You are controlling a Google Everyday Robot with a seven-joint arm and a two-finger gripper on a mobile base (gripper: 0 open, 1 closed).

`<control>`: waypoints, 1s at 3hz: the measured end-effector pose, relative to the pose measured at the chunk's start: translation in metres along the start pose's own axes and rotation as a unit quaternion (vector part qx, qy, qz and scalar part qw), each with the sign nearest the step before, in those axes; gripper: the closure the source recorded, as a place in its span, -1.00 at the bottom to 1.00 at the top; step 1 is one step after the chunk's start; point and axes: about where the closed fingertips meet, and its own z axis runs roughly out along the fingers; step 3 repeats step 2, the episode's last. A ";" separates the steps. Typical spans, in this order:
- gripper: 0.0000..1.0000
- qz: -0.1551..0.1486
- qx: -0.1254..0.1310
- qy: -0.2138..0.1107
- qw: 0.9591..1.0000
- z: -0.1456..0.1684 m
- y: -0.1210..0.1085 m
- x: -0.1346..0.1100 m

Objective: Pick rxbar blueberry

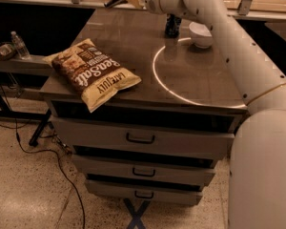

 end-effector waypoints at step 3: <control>1.00 -0.046 0.039 -0.060 0.996 -0.059 -0.020 -0.058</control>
Offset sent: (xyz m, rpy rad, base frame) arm -0.0280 -0.0255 0.0568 0.0332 -0.1300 -0.0088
